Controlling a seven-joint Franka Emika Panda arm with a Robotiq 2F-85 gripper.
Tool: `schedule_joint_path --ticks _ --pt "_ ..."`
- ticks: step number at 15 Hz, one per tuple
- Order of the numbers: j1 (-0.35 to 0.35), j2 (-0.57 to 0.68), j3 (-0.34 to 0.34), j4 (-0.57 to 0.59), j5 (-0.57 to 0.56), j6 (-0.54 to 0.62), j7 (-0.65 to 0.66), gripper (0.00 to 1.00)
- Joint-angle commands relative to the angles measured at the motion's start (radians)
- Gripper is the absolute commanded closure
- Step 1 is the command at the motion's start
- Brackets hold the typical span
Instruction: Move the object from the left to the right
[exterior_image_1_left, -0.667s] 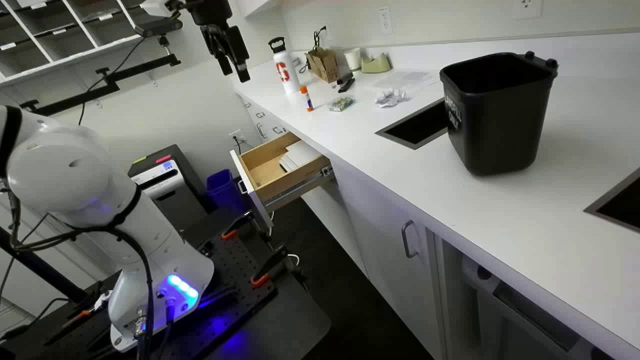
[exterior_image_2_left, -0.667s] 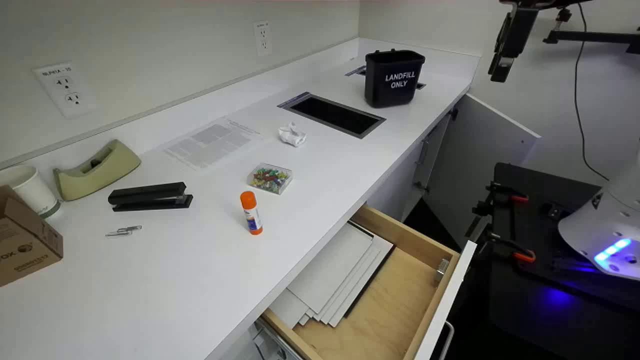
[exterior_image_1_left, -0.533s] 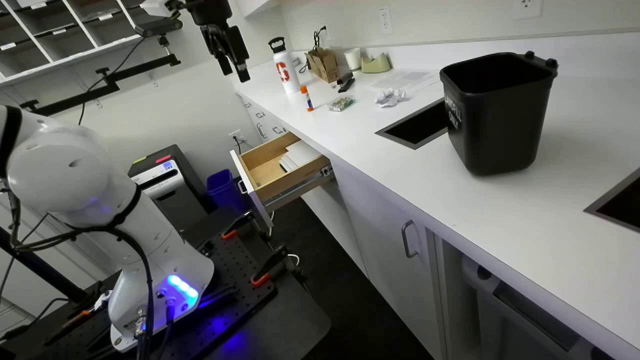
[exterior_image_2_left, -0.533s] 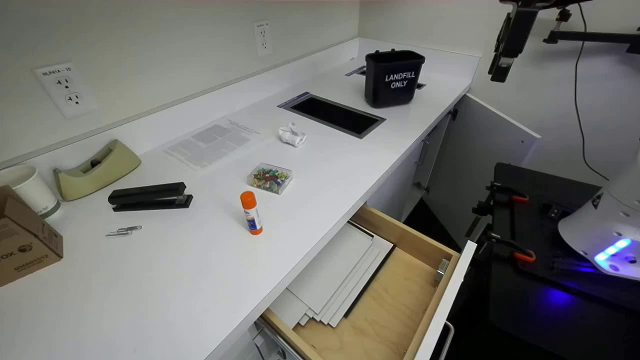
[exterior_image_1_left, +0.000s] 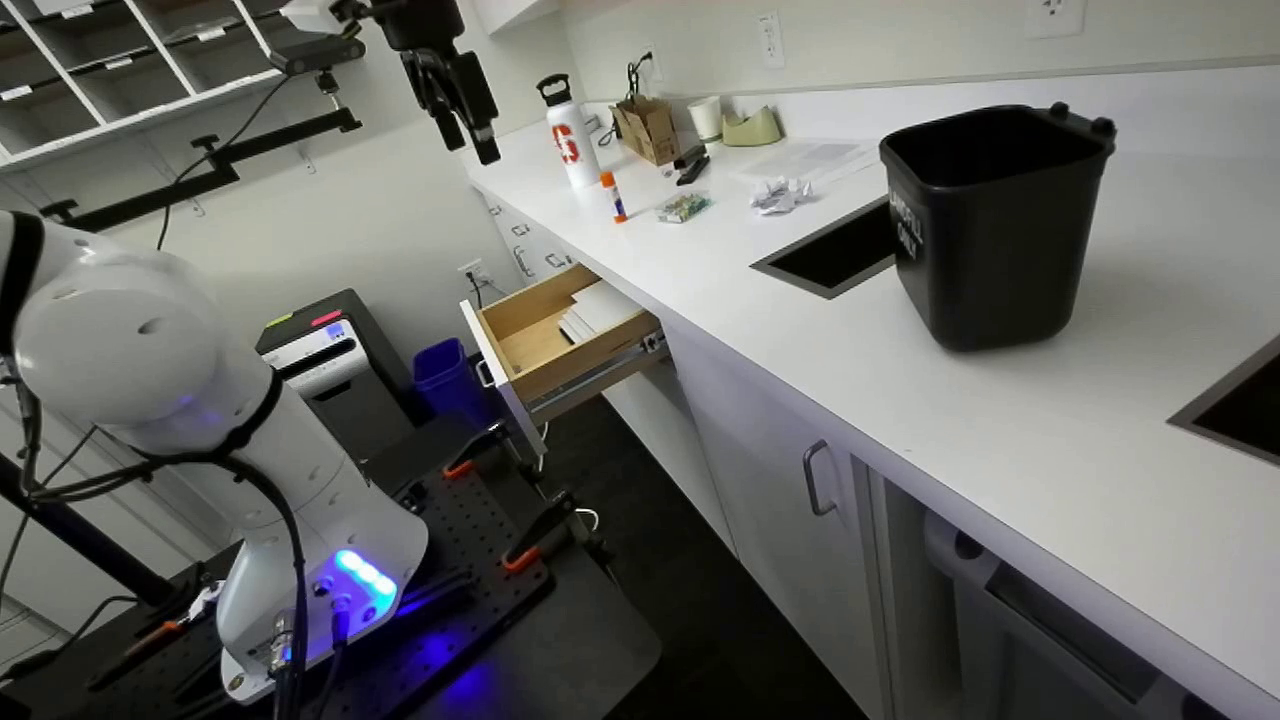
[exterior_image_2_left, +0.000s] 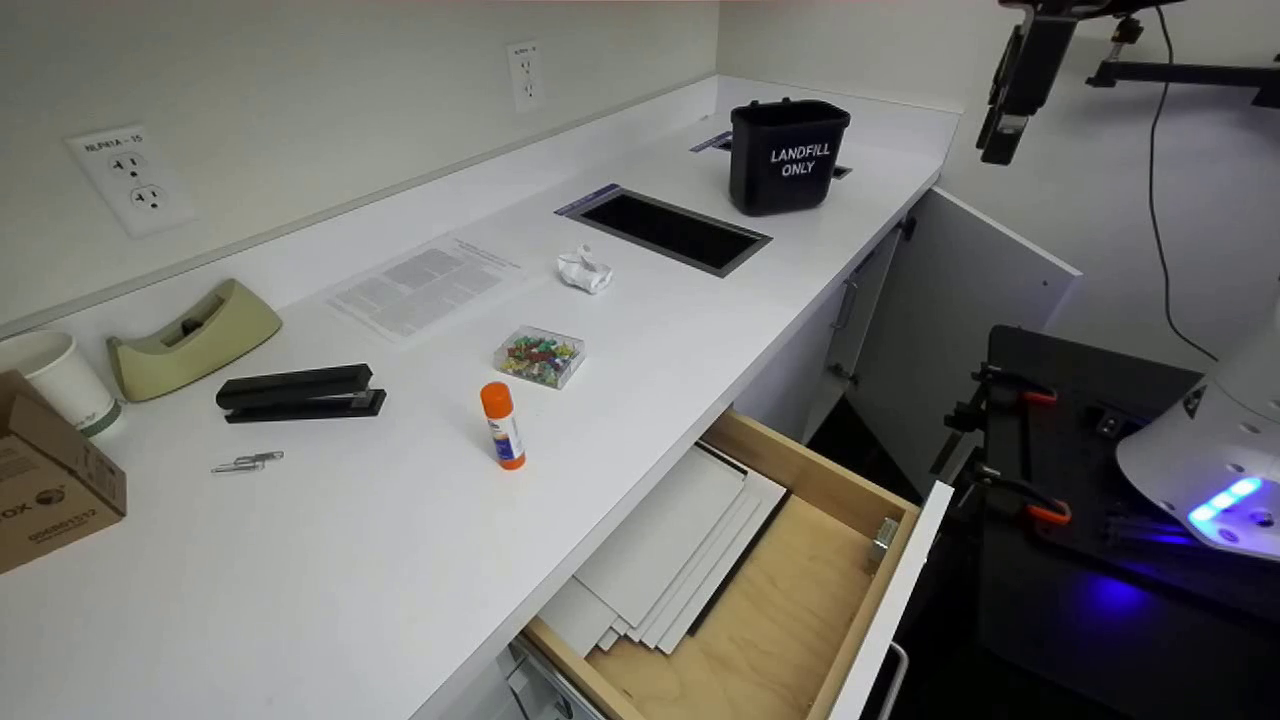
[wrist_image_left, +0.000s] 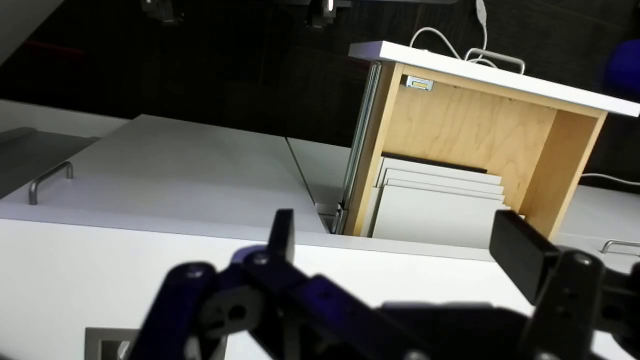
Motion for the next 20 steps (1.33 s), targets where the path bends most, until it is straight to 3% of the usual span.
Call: schedule_joint_path --ticks 1,5,13,14,15,20 --pt "-0.007 0.001 0.005 0.002 0.003 -0.003 -0.004 0.00" --pt "0.020 0.133 0.019 0.082 -0.010 0.098 -0.069 0.00" --pt "0.055 0.566 0.164 0.330 -0.113 0.434 0.003 0.00" --pt "0.060 0.590 0.166 0.350 -0.118 0.443 -0.008 0.00" --pt "0.060 0.516 0.156 0.275 -0.097 0.431 -0.016 0.00" --pt "0.064 0.597 0.161 0.343 -0.107 0.440 -0.017 0.00"
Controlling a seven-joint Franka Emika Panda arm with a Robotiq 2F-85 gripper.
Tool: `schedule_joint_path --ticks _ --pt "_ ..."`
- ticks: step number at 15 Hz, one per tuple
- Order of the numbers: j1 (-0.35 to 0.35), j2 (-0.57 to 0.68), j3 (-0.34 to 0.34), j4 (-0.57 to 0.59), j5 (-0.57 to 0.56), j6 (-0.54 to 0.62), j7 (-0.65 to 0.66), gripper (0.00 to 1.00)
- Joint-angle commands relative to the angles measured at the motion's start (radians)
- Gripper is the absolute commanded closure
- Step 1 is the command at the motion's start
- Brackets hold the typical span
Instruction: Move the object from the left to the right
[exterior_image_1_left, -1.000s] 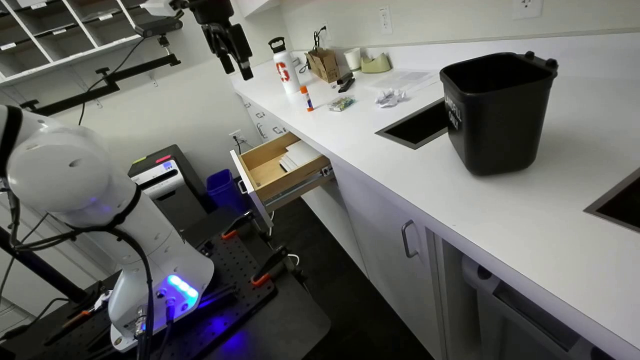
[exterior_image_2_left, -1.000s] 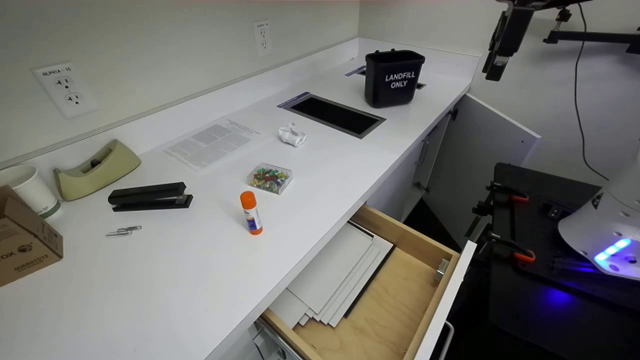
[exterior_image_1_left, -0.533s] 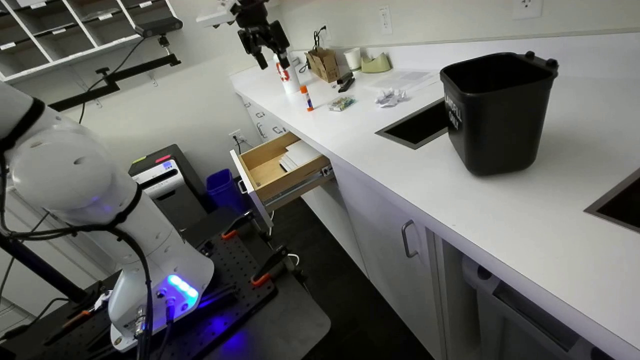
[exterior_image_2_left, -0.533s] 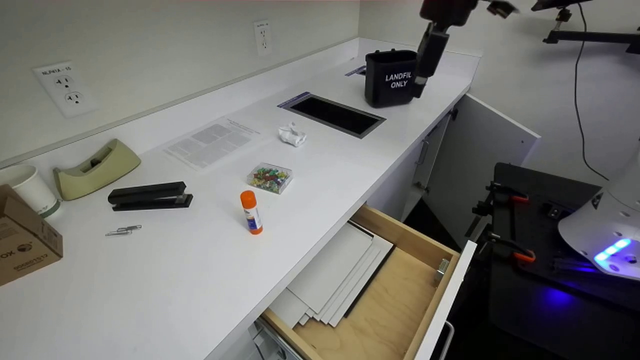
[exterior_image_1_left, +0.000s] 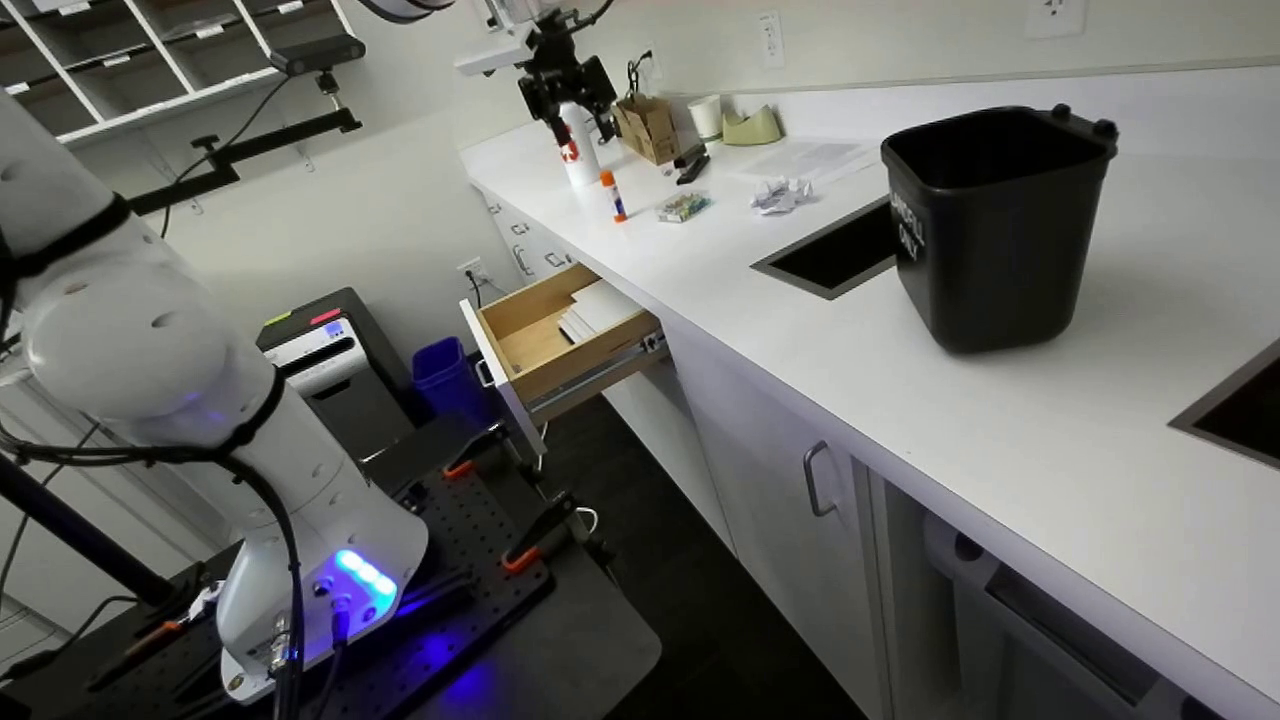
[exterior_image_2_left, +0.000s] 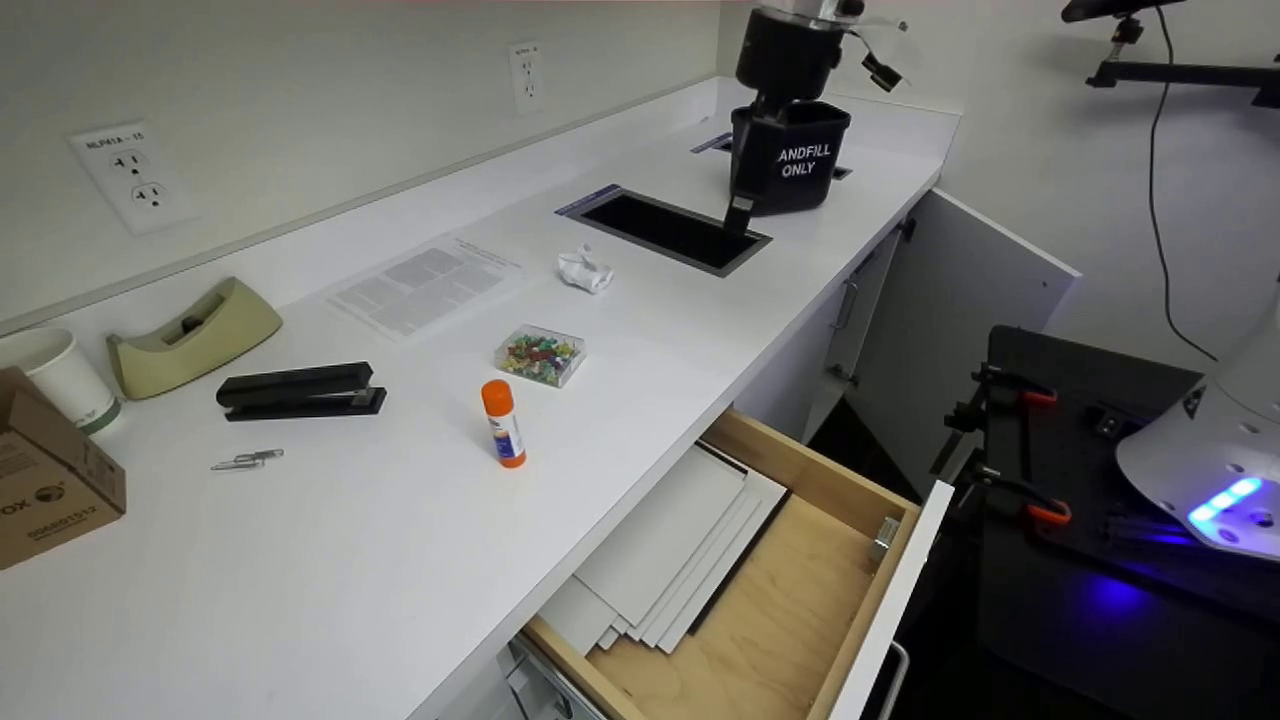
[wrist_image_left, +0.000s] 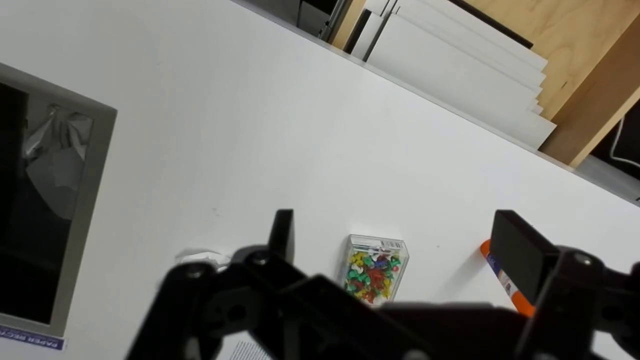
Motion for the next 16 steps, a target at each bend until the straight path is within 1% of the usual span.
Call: schedule_joint_path --ticks 1,2,4,5,9,12,14,16 --pt "0.009 0.000 -0.008 0.004 -0.002 -0.003 0.002 0.00" --pt "0.005 0.041 -0.004 0.038 -0.010 0.004 0.055 0.00" --pt "0.010 0.112 0.002 0.091 0.009 0.023 0.099 0.00" --pt "0.011 0.138 0.005 0.107 -0.001 0.046 0.132 0.00" --pt "0.034 0.312 0.002 0.229 -0.034 0.157 0.292 0.00" --pt "0.075 0.430 -0.025 0.318 -0.111 0.190 0.402 0.00" --pt "0.108 0.499 -0.054 0.382 -0.168 0.181 0.460 0.00" --pt "0.134 0.559 -0.081 0.443 -0.197 0.169 0.495 0.00"
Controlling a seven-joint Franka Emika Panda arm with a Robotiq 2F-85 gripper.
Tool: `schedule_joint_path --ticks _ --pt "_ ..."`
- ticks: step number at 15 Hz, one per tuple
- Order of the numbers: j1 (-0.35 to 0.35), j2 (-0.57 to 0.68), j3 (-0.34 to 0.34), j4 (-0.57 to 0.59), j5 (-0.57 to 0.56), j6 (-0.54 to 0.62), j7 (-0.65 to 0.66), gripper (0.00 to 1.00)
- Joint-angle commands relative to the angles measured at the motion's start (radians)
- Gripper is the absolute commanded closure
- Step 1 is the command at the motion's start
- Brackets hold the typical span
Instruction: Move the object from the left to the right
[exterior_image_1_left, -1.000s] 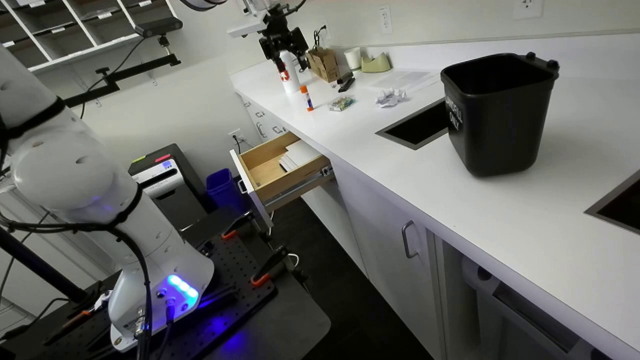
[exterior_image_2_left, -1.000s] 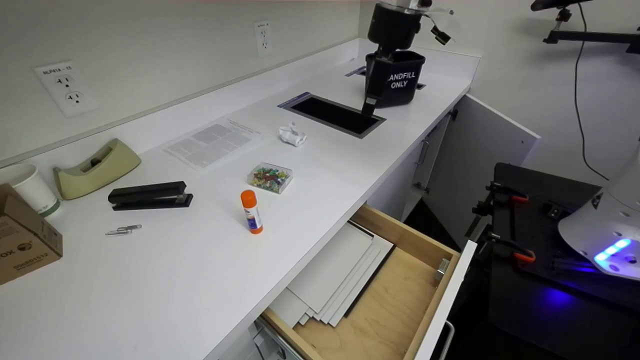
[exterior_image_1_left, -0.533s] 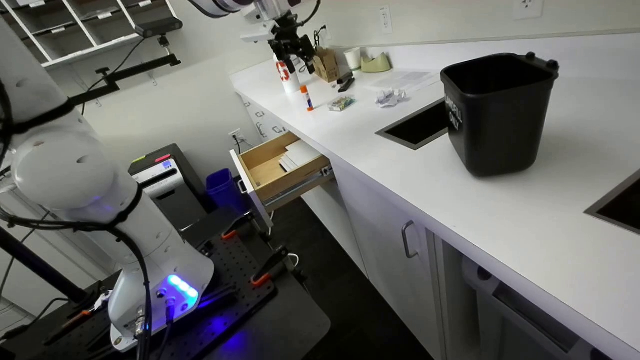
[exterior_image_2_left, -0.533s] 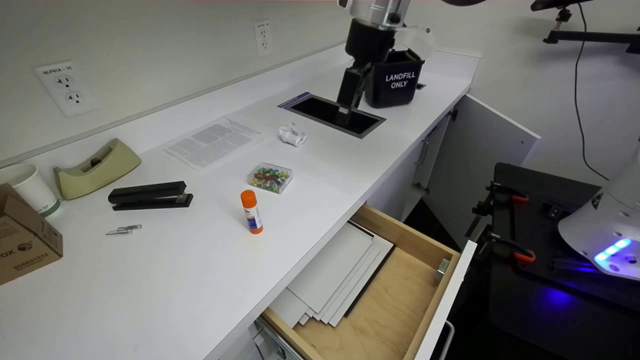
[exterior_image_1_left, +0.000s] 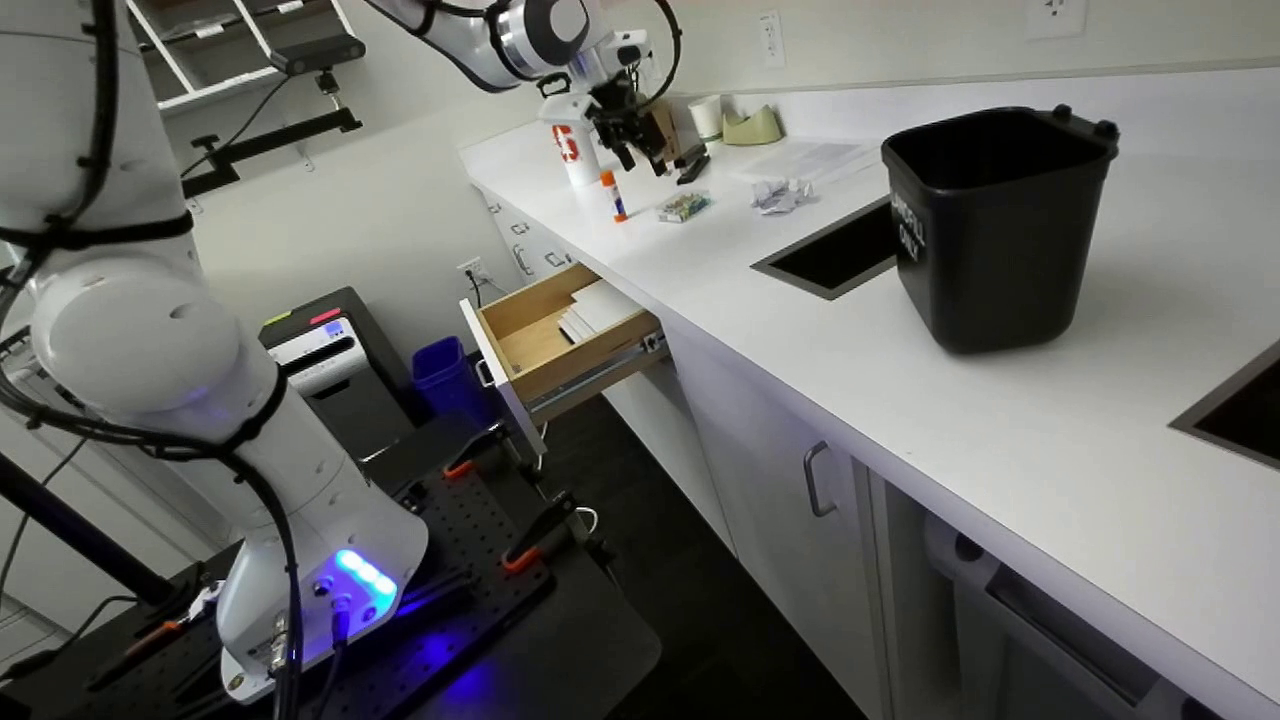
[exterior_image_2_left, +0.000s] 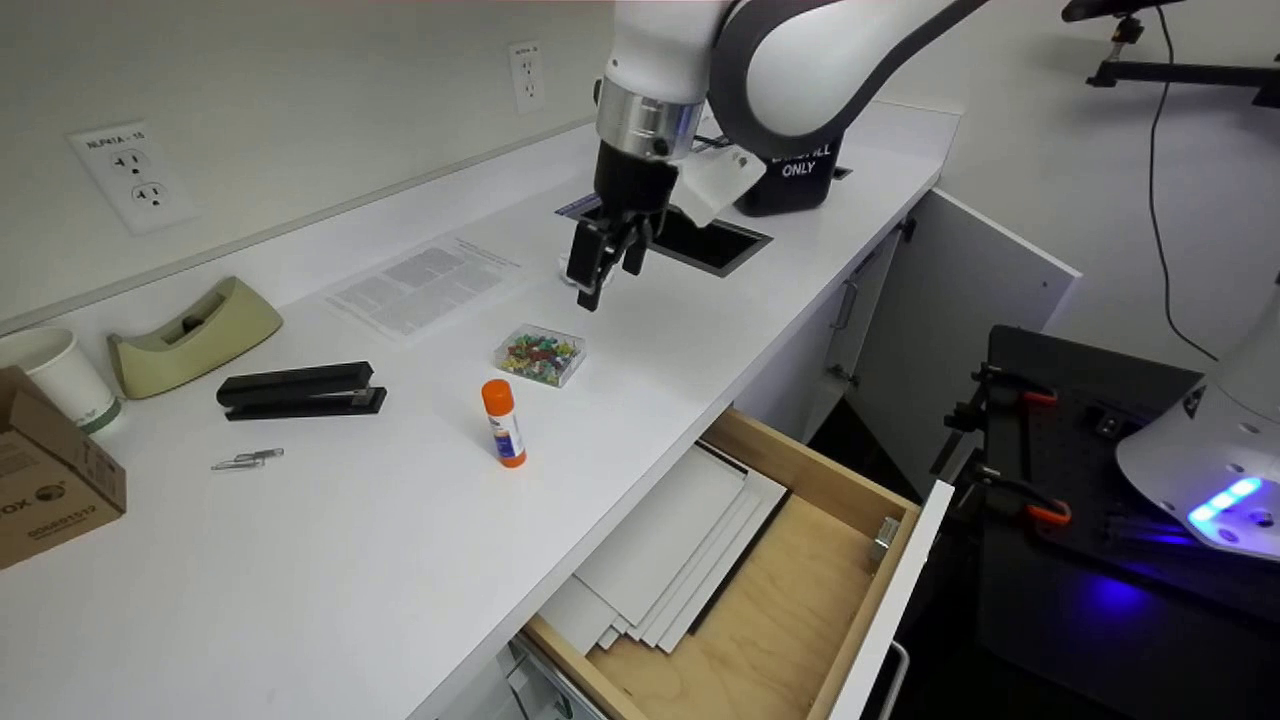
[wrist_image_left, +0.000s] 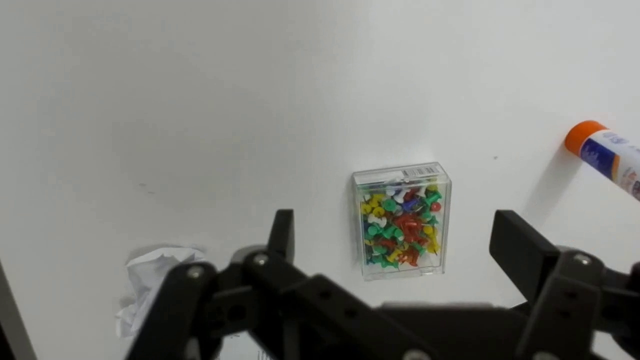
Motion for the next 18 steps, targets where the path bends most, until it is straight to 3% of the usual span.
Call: schedule_joint_path --ticks 1,9,18 --pt "0.056 0.121 -0.055 0.140 -0.054 -0.015 0.073 0.00" --pt "0.066 0.281 -0.062 0.308 -0.022 -0.027 -0.006 0.00" --pt "0.063 0.386 -0.047 0.421 -0.018 -0.061 -0.138 0.00"
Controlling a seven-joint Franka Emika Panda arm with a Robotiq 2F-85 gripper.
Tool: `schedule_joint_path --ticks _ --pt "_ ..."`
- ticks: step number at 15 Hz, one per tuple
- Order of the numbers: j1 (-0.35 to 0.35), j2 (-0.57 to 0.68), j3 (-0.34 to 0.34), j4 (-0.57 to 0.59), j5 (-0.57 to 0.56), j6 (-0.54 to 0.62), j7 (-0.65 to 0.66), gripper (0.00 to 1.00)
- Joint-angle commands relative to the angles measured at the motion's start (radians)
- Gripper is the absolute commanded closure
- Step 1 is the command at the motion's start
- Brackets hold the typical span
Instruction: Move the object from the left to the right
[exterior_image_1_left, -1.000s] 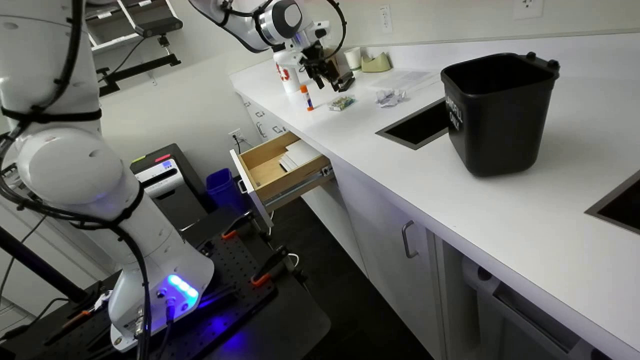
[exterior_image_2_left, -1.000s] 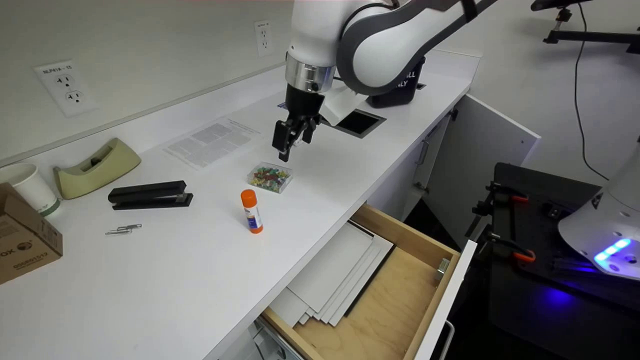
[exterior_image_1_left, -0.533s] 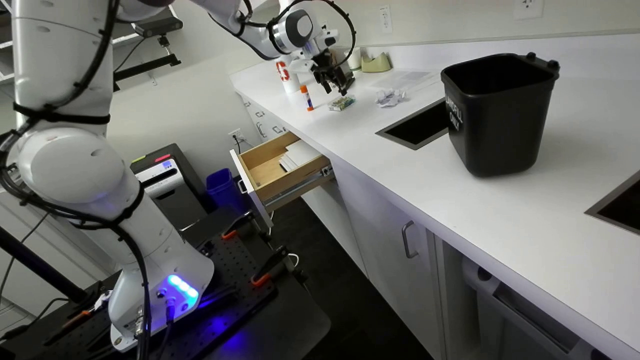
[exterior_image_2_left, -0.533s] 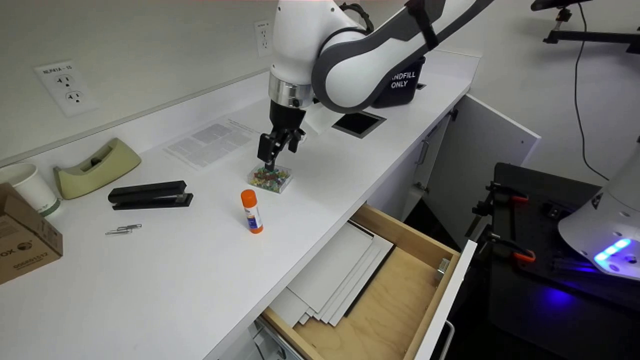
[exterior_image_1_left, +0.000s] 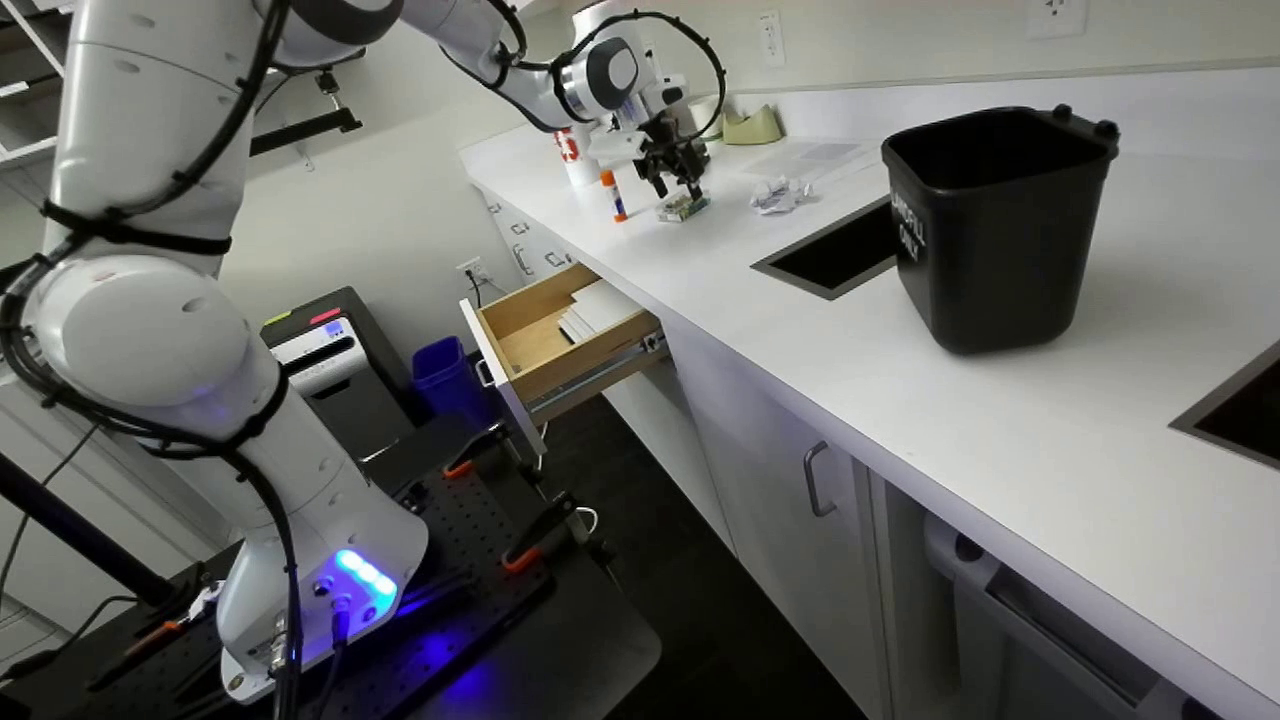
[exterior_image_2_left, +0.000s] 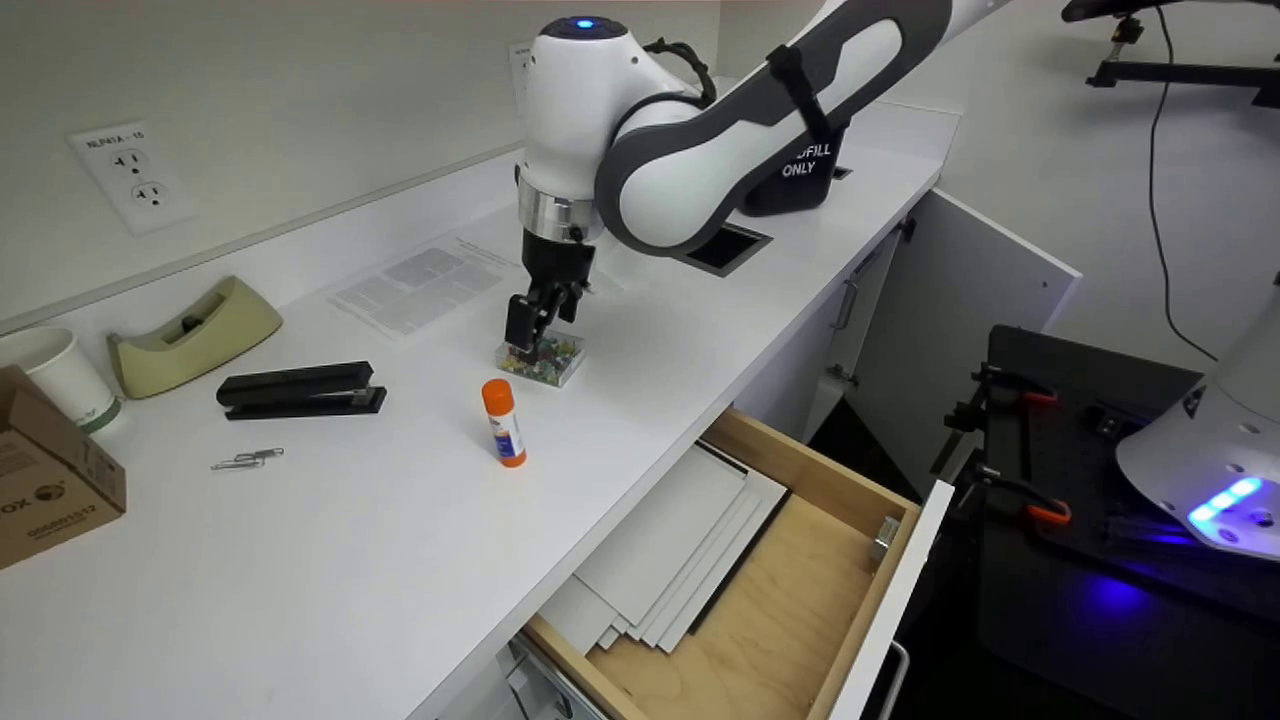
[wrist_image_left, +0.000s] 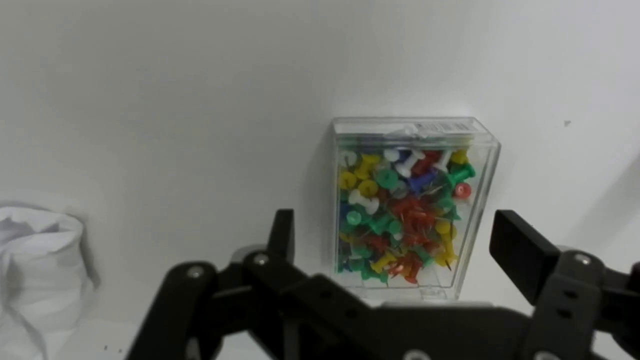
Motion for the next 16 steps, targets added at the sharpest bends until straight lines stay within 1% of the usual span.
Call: schedule_joint_path --ticks 1,5,6,7,8,9,10,14,16 --pt "0.007 0.044 -0.002 0.075 0.012 -0.054 -0.049 0.00" --pt "0.011 0.073 -0.008 0.105 0.009 -0.076 -0.054 0.00" --pt "0.012 0.078 -0.008 0.111 0.009 -0.080 -0.055 0.15" --pt "0.013 0.083 -0.009 0.116 0.008 -0.084 -0.055 0.28" --pt "0.014 0.087 -0.010 0.120 0.007 -0.087 -0.054 0.34" --pt "0.014 0.089 -0.010 0.124 0.007 -0.089 -0.054 0.44" --pt "0.014 0.091 -0.010 0.129 0.007 -0.091 -0.054 0.51" --pt "0.009 0.082 -0.004 0.127 0.009 -0.097 -0.071 0.51" --pt "-0.012 0.058 0.028 0.117 0.022 -0.122 -0.153 0.51"
